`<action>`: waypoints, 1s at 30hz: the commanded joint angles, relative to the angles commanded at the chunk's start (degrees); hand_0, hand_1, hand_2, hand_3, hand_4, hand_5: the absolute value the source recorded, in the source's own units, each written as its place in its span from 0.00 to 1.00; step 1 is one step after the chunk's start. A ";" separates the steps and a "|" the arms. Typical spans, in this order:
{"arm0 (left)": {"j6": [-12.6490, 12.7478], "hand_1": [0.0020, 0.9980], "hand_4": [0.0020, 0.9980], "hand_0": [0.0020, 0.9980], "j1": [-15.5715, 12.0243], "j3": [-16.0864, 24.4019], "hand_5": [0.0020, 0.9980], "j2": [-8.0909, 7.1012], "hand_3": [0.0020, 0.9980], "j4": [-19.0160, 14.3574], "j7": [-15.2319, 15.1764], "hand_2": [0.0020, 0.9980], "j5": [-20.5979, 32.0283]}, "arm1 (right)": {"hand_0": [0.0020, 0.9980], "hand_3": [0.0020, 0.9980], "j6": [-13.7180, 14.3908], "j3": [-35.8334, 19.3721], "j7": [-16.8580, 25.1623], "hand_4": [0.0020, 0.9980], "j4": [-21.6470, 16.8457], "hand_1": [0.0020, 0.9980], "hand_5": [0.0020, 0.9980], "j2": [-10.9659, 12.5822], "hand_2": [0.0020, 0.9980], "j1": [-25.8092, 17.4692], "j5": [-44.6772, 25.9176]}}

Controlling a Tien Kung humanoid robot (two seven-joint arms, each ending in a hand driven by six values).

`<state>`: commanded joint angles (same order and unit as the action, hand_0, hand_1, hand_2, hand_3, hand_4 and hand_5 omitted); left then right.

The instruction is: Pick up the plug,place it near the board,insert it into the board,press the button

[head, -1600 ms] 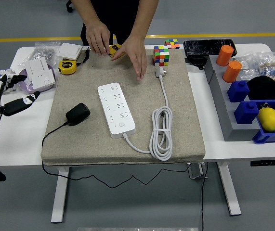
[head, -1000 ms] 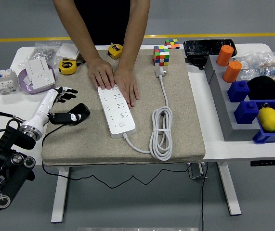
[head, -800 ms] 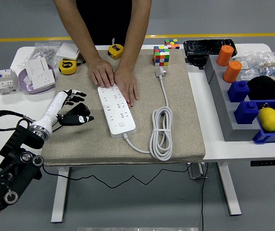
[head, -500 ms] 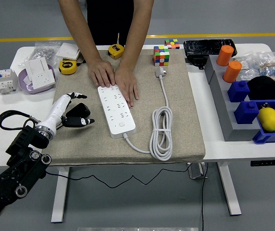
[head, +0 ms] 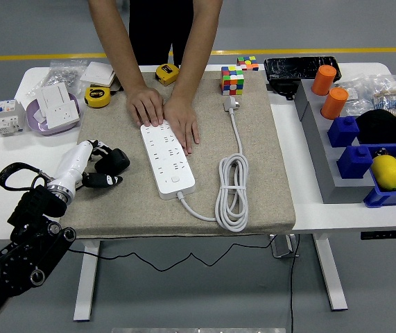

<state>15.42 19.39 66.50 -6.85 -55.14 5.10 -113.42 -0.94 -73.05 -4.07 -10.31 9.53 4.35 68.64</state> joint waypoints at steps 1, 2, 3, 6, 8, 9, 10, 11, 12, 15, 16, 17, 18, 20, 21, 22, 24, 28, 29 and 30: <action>0.60 0.32 0.79 0.34 0.02 0.05 0.12 0.11 0.45 0.25 -0.31 0.36 0.38 | 1.00 0.74 0.02 -0.04 -0.02 1.00 0.00 0.80 0.79 0.04 0.73 0.05 0.09; 0.87 0.32 0.79 0.34 0.02 0.09 0.12 0.17 0.45 0.38 -0.49 0.36 0.72 | 1.00 0.74 0.04 -0.10 -0.03 1.00 0.00 0.80 0.79 0.07 0.73 0.07 0.20; 1.30 0.32 0.79 0.34 -0.09 0.35 0.12 0.29 0.45 0.57 -0.85 0.36 1.48 | 1.00 0.74 0.10 -0.29 -0.07 1.00 0.00 0.80 0.79 0.09 0.73 0.12 0.46; 2.64 0.32 0.79 0.34 -0.72 1.64 0.12 0.90 0.45 1.02 -1.64 0.36 1.90 | 1.00 0.74 0.19 -0.20 0.02 1.00 0.00 0.80 0.79 0.12 0.73 0.09 0.29; 3.28 0.30 0.76 0.32 -0.75 1.68 0.12 0.87 0.44 1.37 -1.98 0.34 1.75 | 1.00 0.74 0.17 -0.29 -0.08 1.00 0.00 0.80 0.79 0.10 0.73 0.03 0.49; 3.62 0.30 0.76 0.32 -0.72 1.69 0.12 0.84 0.44 1.53 -2.07 0.34 1.47 | 1.00 0.74 0.18 -0.34 -0.09 1.00 0.00 0.80 0.79 0.08 0.73 0.01 0.54; 3.86 0.30 0.76 0.32 -0.70 1.71 0.12 0.82 0.44 1.63 -2.15 0.34 1.29 | 1.00 0.74 0.18 -0.34 -0.08 1.00 0.00 0.80 0.79 0.06 0.73 -0.01 0.54; 4.07 0.30 0.76 0.32 -0.69 1.75 0.12 0.82 0.44 1.70 -2.26 0.34 1.21 | 1.00 0.74 0.17 -0.31 -0.06 1.00 0.00 0.80 0.79 0.05 0.73 -0.01 0.54; 4.16 0.30 0.76 0.32 -0.68 1.80 0.12 0.83 0.44 1.74 -2.38 0.34 1.28 | 1.00 0.74 0.14 -0.30 -0.06 1.00 0.00 0.80 0.79 0.03 0.73 -0.01 0.55; 3.97 0.29 0.74 0.32 -0.82 1.77 0.13 0.62 0.44 1.22 -2.65 0.34 1.76 | 1.00 0.74 0.18 -0.05 0.00 1.00 0.00 0.80 0.79 0.03 0.73 0.05 0.34; 3.79 0.29 0.74 0.32 -0.86 1.68 0.13 0.44 0.44 0.80 -2.71 0.34 2.20 | 1.00 0.74 0.18 0.03 0.02 1.00 0.00 0.80 0.79 0.05 0.73 0.07 0.25; 3.61 0.29 0.74 0.32 -0.85 1.56 0.13 0.24 0.44 0.34 -2.79 0.34 2.69 | 1.00 0.74 0.18 0.10 0.04 1.00 0.00 0.80 0.79 0.07 0.73 0.07 0.15; 3.24 0.29 0.74 0.32 -0.72 1.37 0.13 -0.13 0.44 -0.49 -2.91 0.34 3.24 | 1.00 0.74 0.16 0.19 0.04 1.00 0.00 0.80 0.79 0.08 0.73 0.06 0.06; 2.35 0.29 0.74 0.32 -0.18 0.92 0.13 -0.94 0.43 -2.22 -3.19 0.33 4.46 | 1.00 0.74 0.15 0.18 -0.04 1.00 0.00 0.80 0.79 0.13 0.73 0.09 0.10; 1.99 0.29 0.74 0.32 0.19 0.56 0.13 -1.37 0.43 -3.04 -3.24 0.33 4.91 | 1.00 0.74 0.16 0.14 -0.07 1.00 0.00 0.80 0.79 0.14 0.73 0.12 0.13; 1.61 0.29 0.74 0.32 0.77 -0.09 0.13 -1.95 0.43 -3.98 -3.29 0.33 5.33 | 1.00 0.74 0.15 0.21 -0.08 1.00 0.00 0.80 0.79 0.16 0.73 0.16 0.03; 0.83 0.29 0.74 0.32 2.14 -1.56 0.13 -3.04 0.43 -5.46 -3.24 0.33 5.51 | 1.00 0.74 0.14 0.34 -0.07 1.00 0.00 0.80 0.79 0.21 0.73 0.25 -0.10; -0.72 0.29 0.73 0.32 5.78 -6.09 0.14 -5.19 0.43 -7.43 -3.14 0.33 5.93 | 1.00 0.74 0.14 0.79 -0.01 1.00 0.00 0.80 0.78 0.31 0.73 0.51 -0.59; -0.87 0.29 0.73 0.32 6.45 -6.99 0.14 -5.54 0.43 -7.55 -3.15 0.33 6.08 | 1.00 0.74 0.14 0.85 0.00 1.00 0.00 0.80 0.78 0.33 0.73 0.56 -0.65; -1.05 0.29 0.73 0.32 7.88 -8.93 0.14 -6.11 0.43 -7.60 -3.20 0.33 6.43 | 1.00 0.74 0.15 0.94 0.01 1.00 0.00 0.80 0.78 0.36 0.73 0.64 -0.73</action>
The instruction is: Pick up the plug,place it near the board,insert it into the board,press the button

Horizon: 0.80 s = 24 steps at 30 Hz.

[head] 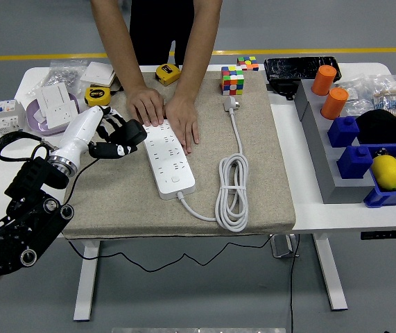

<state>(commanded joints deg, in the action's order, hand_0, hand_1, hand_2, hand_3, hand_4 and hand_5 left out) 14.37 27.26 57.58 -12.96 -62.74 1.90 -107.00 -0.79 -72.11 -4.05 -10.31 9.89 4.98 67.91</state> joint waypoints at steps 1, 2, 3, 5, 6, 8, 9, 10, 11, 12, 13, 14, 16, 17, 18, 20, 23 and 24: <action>-0.05 0.30 0.73 0.33 1.13 -1.53 0.13 -0.31 0.43 0.31 -0.07 0.33 0.32 | 1.00 0.74 -0.01 0.07 0.00 1.00 0.00 0.80 0.78 0.03 0.73 0.05 -0.04; -0.05 0.30 0.73 0.33 2.40 -3.41 0.13 -0.50 0.43 0.93 -0.17 0.33 0.58 | 1.00 0.74 -0.02 0.14 -0.01 1.00 0.00 0.80 0.78 0.05 0.73 0.10 -0.06; -0.03 0.30 0.73 0.33 3.08 -4.60 0.13 -0.56 0.43 1.38 -0.22 0.33 0.66 | 1.00 0.74 -0.03 0.18 -0.01 1.00 0.00 0.80 0.78 0.06 0.73 0.14 -0.07; 0.33 0.30 0.73 0.33 5.10 -7.63 0.13 -0.37 0.43 3.94 -0.65 0.33 0.93 | 1.00 0.74 -0.03 0.50 0.03 1.00 0.00 0.80 0.78 0.05 0.73 0.23 -0.33; 0.41 0.30 0.73 0.33 5.90 -9.06 0.13 -0.05 0.43 5.42 -0.72 0.33 0.39 | 1.00 0.74 -0.03 0.71 0.06 1.00 0.00 0.80 0.78 0.05 0.73 0.26 -0.50; 0.43 0.31 0.73 0.33 6.89 -10.86 0.14 0.70 0.43 8.20 -0.87 0.33 -0.42 | 1.00 0.74 -0.06 0.82 0.05 1.00 0.00 0.80 0.78 -0.03 0.73 0.30 -0.53; 0.51 0.31 0.73 0.33 7.32 -11.80 0.14 1.07 0.43 9.74 -1.06 0.33 -0.37 | 1.00 0.74 -0.07 0.87 0.05 1.00 0.00 0.80 0.78 -0.07 0.73 0.29 -0.57; 0.59 0.31 0.73 0.33 7.62 -12.35 0.14 1.37 0.43 10.79 -1.16 0.33 -0.54 | 1.00 0.74 -0.08 0.83 0.03 1.00 0.00 0.80 0.78 -0.09 0.73 0.28 -0.51; 0.68 0.31 0.73 0.33 7.84 -12.71 0.14 1.62 0.43 11.75 -1.26 0.33 -0.59 | 1.00 0.74 -0.09 0.77 -0.01 1.00 0.00 0.80 0.78 -0.09 0.73 0.27 -0.43; 0.87 0.31 0.73 0.33 8.06 -12.85 0.14 1.94 0.43 12.87 -1.42 0.33 -0.64 | 1.00 0.74 -0.10 0.65 -0.05 1.00 0.00 0.80 0.78 -0.09 0.73 0.24 -0.28; 0.99 0.31 0.73 0.33 8.16 -12.78 0.13 2.10 0.43 13.46 -1.49 0.34 -0.85 | 1.00 0.74 -0.11 0.58 -0.06 1.00 0.00 0.80 0.78 -0.09 0.73 0.23 -0.18; 0.94 0.31 0.73 0.33 8.27 -12.52 0.13 2.23 0.43 14.17 -1.53 0.34 -1.05 | 1.00 0.74 -0.11 0.58 -0.07 1.00 0.00 0.80 0.78 -0.06 0.73 0.24 -0.16; 0.59 0.31 0.73 0.33 8.41 -12.29 0.13 2.17 0.43 14.87 -1.46 0.34 -1.19 | 1.00 0.74 -0.09 0.46 -0.11 1.00 0.00 0.80 0.78 -0.02 0.73 0.26 -0.07; 0.34 0.31 0.73 0.33 8.46 -12.26 0.13 2.06 0.43 15.01 -1.34 0.34 -1.25 | 1.00 0.74 -0.09 0.44 -0.12 1.00 0.00 0.80 0.78 0.01 0.73 0.27 -0.05; 0.09 0.31 0.73 0.33 8.45 -12.24 0.13 1.87 0.43 15.12 -1.16 0.34 -1.34 | 1.00 0.74 -0.07 0.36 -0.14 1.00 0.00 0.80 0.78 0.06 0.73 0.28 0.05; -0.17 0.31 0.73 0.33 8.39 -12.16 0.13 1.74 0.43 15.26 -1.02 0.34 -1.57 | 1.00 0.74 -0.03 0.19 -0.15 1.00 0.00 0.80 0.78 0.09 0.73 0.28 0.15; -0.76 0.31 0.73 0.33 8.44 -12.31 0.13 1.62 0.43 15.35 -0.80 0.34 -2.14 | 1.00 0.74 -0.05 0.12 -0.16 1.00 0.00 0.80 0.78 0.08 0.73 0.25 0.19; -1.12 0.31 0.73 0.33 8.41 -12.52 0.13 1.49 0.43 15.16 -0.68 0.34 -2.17 | 1.00 0.74 -0.05 0.08 -0.18 1.00 0.00 0.80 0.78 0.06 0.73 0.22 0.24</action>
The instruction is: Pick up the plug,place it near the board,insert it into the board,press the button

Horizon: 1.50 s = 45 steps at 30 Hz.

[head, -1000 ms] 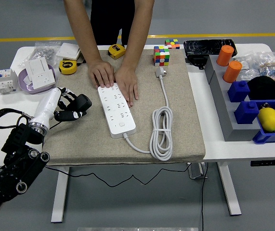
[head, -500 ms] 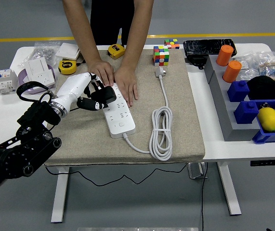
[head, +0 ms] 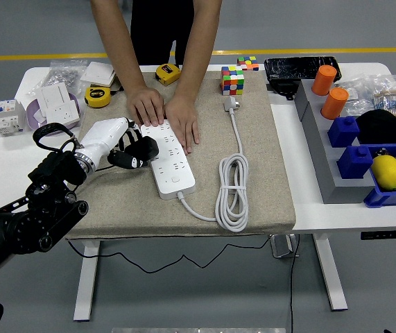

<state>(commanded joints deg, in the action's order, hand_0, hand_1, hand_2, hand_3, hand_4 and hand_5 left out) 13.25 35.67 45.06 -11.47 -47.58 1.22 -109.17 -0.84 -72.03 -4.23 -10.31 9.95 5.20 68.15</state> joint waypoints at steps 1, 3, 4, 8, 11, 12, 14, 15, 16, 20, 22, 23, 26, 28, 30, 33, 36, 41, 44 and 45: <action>-0.19 0.32 0.73 0.33 -0.04 -0.18 0.13 -0.12 0.43 -0.19 0.07 0.34 0.07 | 1.00 0.74 0.00 -0.02 -0.01 1.00 0.00 0.80 0.78 -0.01 0.73 -0.01 0.04; -0.42 0.32 0.73 0.33 -0.12 -0.51 0.13 -0.34 0.43 -0.57 0.14 0.34 0.25 | 1.00 0.74 0.00 -0.02 0.00 1.00 0.00 0.80 0.78 -0.01 0.73 -0.03 0.06; -0.73 0.32 0.73 0.33 -0.25 -0.75 0.13 -0.59 0.43 -1.00 0.26 0.34 0.28 | 1.00 0.74 0.00 0.01 0.03 1.00 0.00 0.80 0.78 -0.03 0.73 -0.06 0.03; -1.19 0.33 0.73 0.33 -0.32 -1.28 0.13 -0.87 0.43 -1.07 0.43 0.34 0.19 | 1.00 0.74 0.01 -0.04 0.00 1.00 0.00 0.80 0.78 -0.03 0.73 -0.16 0.15; -1.30 0.33 0.73 0.33 -0.34 -1.52 0.13 -0.97 0.43 -0.75 0.47 0.34 0.02 | 1.00 0.74 0.02 -0.06 -0.01 1.00 0.00 0.80 0.78 0.00 0.73 -0.23 0.18; -1.32 0.33 0.73 0.33 -0.33 -1.56 0.13 -0.98 0.43 -0.67 0.47 0.34 0.01 | 1.00 0.74 0.03 -0.07 -0.02 1.00 0.00 0.80 0.78 0.01 0.73 -0.23 0.19; -1.35 0.33 0.74 0.33 -0.25 -1.53 0.13 -1.00 0.43 -0.47 0.49 0.34 -0.17 | 1.00 0.74 0.02 0.00 -0.02 1.00 0.00 0.80 0.78 0.03 0.73 -0.22 0.17; -1.34 0.33 0.74 0.33 -0.21 -1.49 0.13 -1.00 0.43 -0.39 0.50 0.34 -0.27 | 1.00 0.74 0.02 -0.01 -0.02 1.00 0.00 0.80 0.78 0.02 0.73 -0.21 0.16; -1.36 0.33 0.74 0.33 -0.17 -1.47 0.13 -1.00 0.43 -0.35 0.51 0.34 -0.43 | 1.00 0.74 0.01 0.01 -0.01 1.00 0.00 0.80 0.78 0.00 0.73 -0.21 0.12; -1.34 0.33 0.74 0.33 0.02 -1.61 0.14 -1.02 0.43 -0.25 0.53 0.34 -0.74 | 1.00 0.74 0.05 0.22 0.06 1.00 0.00 0.80 0.78 0.01 0.73 -0.20 -0.09; -1.27 0.33 0.74 0.33 0.15 -1.72 0.14 -1.00 0.43 -0.26 0.52 0.34 -0.81 | 1.00 0.74 0.07 0.27 0.08 1.00 0.00 0.80 0.78 0.05 0.73 -0.21 -0.15; -1.25 0.33 0.74 0.33 0.25 -1.74 0.14 -0.96 0.43 -0.28 0.55 0.34 -0.94 | 1.00 0.74 0.08 0.17 0.03 1.00 0.00 0.80 0.78 0.08 0.73 -0.21 -0.04; -1.28 0.34 0.74 0.33 0.62 -1.91 0.14 -0.87 0.43 -0.27 0.60 0.35 -1.24 | 1.00 0.74 0.06 0.16 0.00 1.00 0.00 0.80 0.78 0.14 0.73 -0.22 0.00; -1.41 0.34 0.74 0.33 0.96 -2.26 0.14 -0.88 0.43 -0.21 0.65 0.35 -1.29 | 1.00 0.74 0.08 0.19 0.04 1.00 0.00 0.80 0.78 0.16 0.73 -0.16 -0.05; -1.58 0.34 0.74 0.33 1.21 -2.70 0.14 -0.95 0.43 -0.12 0.71 0.35 -1.24 | 1.00 0.74 0.09 0.27 0.08 1.00 0.00 0.80 0.78 0.16 0.73 -0.11 -0.13; -1.81 0.34 0.74 0.33 1.47 -3.24 0.14 -1.04 0.43 -0.04 0.78 0.35 -1.10 | 1.00 0.74 0.11 0.29 0.09 1.00 0.00 0.80 0.78 0.16 0.73 -0.07 -0.18; -1.96 0.34 0.74 0.33 1.64 -3.44 0.14 -1.06 0.43 -0.08 0.80 0.35 -1.13 | 1.00 0.74 0.14 0.27 0.10 1.00 0.00 0.80 0.78 0.15 0.73 -0.06 -0.18; -2.20 0.34 0.74 0.34 1.93 -3.64 0.14 -1.18 0.43 -0.05 0.80 0.35 -1.08 | 1.00 0.74 0.22 0.20 0.12 1.00 0.00 0.80 0.78 0.20 0.73 0.09 -0.22; -2.38 0.35 0.75 0.34 2.08 -3.57 0.14 -1.24 0.45 -0.04 0.80 0.36 -1.07 | 1.00 0.74 0.37 0.23 0.22 1.00 0.00 0.80 0.77 0.21 0.73 0.16 -0.32; -2.48 0.35 0.75 0.34 2.13 -3.53 0.14 -1.25 0.45 -0.07 0.80 0.36 -1.12 | 1.00 0.74 0.42 0.31 0.28 1.00 0.00 0.80 0.77 0.20 0.73 0.16 -0.42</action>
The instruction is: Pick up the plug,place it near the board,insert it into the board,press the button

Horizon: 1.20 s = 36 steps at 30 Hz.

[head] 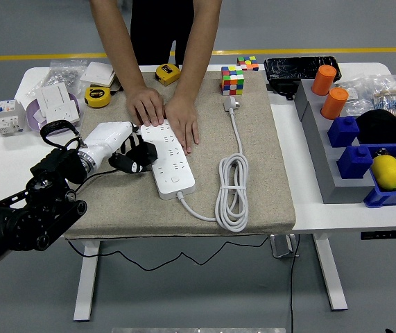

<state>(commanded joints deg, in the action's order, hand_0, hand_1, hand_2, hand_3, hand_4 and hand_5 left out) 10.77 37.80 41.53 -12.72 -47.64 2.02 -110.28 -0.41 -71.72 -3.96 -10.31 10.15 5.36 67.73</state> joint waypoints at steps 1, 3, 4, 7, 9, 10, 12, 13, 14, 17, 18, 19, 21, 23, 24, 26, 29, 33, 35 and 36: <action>-0.11 0.35 0.75 0.34 0.04 0.00 0.14 -0.01 0.45 -0.04 0.00 0.36 0.01 | 1.00 0.74 0.05 0.03 0.03 1.00 0.00 0.80 0.77 -0.01 0.73 0.01 -0.06; -0.34 0.35 0.75 0.34 0.09 -0.02 0.14 -0.04 0.45 -0.08 0.02 0.36 0.07 | 1.00 0.74 0.12 0.03 0.09 1.00 0.00 0.80 0.77 -0.02 0.73 0.02 -0.10; -0.43 0.40 0.80 0.35 0.11 -0.03 0.15 -0.05 0.48 -0.09 0.02 0.42 0.11 | 1.00 0.74 0.15 0.02 0.13 1.00 0.00 0.80 0.78 -0.01 0.73 0.04 -0.12; -0.97 0.40 0.80 0.35 0.17 -0.02 0.15 -0.06 0.48 -0.08 0.13 0.42 0.12 | 1.00 0.74 0.26 -0.02 0.21 1.00 0.00 0.80 0.78 0.04 0.73 0.08 -0.12; -1.45 0.40 0.80 0.35 0.22 -0.06 0.15 -0.08 0.48 -0.09 0.20 0.42 0.24 | 1.00 0.74 0.31 -0.08 0.21 1.00 0.00 0.80 0.78 0.08 0.73 0.10 -0.07; -1.64 0.59 0.98 0.42 0.24 -0.07 0.25 -0.08 0.53 -0.09 0.22 0.53 0.25 | 1.00 0.74 0.34 -0.11 0.20 1.00 0.00 0.80 0.78 0.09 0.73 0.10 -0.05; -2.03 0.59 0.98 0.42 0.25 -0.12 0.25 -0.10 0.53 -0.10 0.17 0.53 0.34 | 1.00 0.74 0.32 -0.16 0.16 1.00 0.00 0.80 0.78 0.10 0.73 0.07 -0.06; -2.18 0.59 0.98 0.42 0.25 -0.13 0.25 -0.11 0.53 -0.10 0.15 0.53 0.37 | 1.00 0.74 0.31 -0.21 0.12 1.00 0.00 0.80 0.78 0.10 0.73 0.07 -0.04; -2.40 0.59 0.98 0.42 0.26 -0.14 0.25 -0.11 0.53 -0.08 0.14 0.53 0.39 | 1.00 0.74 0.31 -0.28 0.09 1.00 0.00 0.80 0.78 0.09 0.73 0.07 0.02; -2.76 0.78 1.00 0.63 0.31 -0.09 0.32 -0.14 0.74 -0.04 0.08 0.73 0.61 | 1.00 0.74 0.31 -0.27 0.13 1.00 0.00 0.80 0.78 0.06 0.73 0.11 -0.06; -2.89 0.78 1.00 0.63 0.37 -0.02 0.32 -0.15 0.74 -0.06 0.05 0.73 0.69 | 1.00 0.74 0.29 -0.29 0.14 1.00 0.00 0.80 0.78 0.06 0.73 0.16 -0.07; -2.96 0.78 1.00 0.63 0.40 0.00 0.32 -0.16 0.74 -0.08 0.04 0.73 0.74 | 1.00 0.74 0.28 -0.34 0.13 1.00 0.00 0.80 0.78 0.05 0.73 0.19 -0.02; -3.03 0.78 1.00 0.63 0.46 0.12 0.32 -0.19 0.74 -0.16 -0.02 0.73 0.87 | 1.00 0.74 0.25 -0.33 0.10 1.00 0.00 0.80 0.78 0.04 0.73 0.25 -0.09; -3.09 0.92 1.00 0.81 0.48 0.21 0.44 -0.21 0.86 -0.16 -0.12 0.86 1.17 | 1.00 0.74 0.27 -0.36 0.08 1.00 0.00 0.80 0.77 0.06 0.73 0.29 -0.08; -3.10 0.92 1.00 0.81 0.47 0.21 0.44 -0.22 0.86 -0.15 -0.14 0.86 1.26 | 1.00 0.74 0.29 -0.35 0.08 1.00 0.00 0.80 0.77 0.07 0.73 0.29 -0.11; -3.19 0.92 1.00 0.81 0.44 0.25 0.44 -0.22 0.86 -0.14 -0.20 0.86 1.57 | 1.00 0.74 0.29 -0.29 0.07 1.00 0.00 0.80 0.77 0.11 0.73 0.26 -0.15; -3.41 0.99 1.00 0.92 0.30 0.48 0.54 -0.24 0.93 -0.23 -0.27 0.93 1.92 | 1.00 0.74 0.29 -0.37 0.06 1.00 0.00 0.80 0.77 0.11 0.73 0.18 -0.06; -4.67 0.99 1.00 0.92 0.16 0.60 0.54 -0.57 0.93 -0.76 -0.14 0.93 2.50 | 1.00 0.74 0.31 -0.40 0.12 1.00 0.00 0.80 0.77 0.12 0.73 0.09 -0.05; -5.71 1.00 1.00 0.94 -0.11 1.03 0.64 -0.85 0.96 -1.63 0.25 0.96 2.38 | 1.00 0.74 0.32 -0.47 0.13 1.00 0.00 0.80 0.77 0.12 0.73 0.07 0.01; -6.21 1.00 1.00 0.94 -0.33 1.44 0.64 -0.98 0.96 -2.19 0.44 0.96 2.32 | 1.00 0.74 0.33 -0.52 0.12 1.00 0.00 0.80 0.77 0.11 0.73 0.06 0.05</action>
<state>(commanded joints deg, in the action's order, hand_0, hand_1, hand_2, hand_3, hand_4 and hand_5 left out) 4.56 37.47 42.97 -13.70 -49.84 2.46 -107.96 -0.08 -72.24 -3.83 -10.31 10.26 5.42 67.77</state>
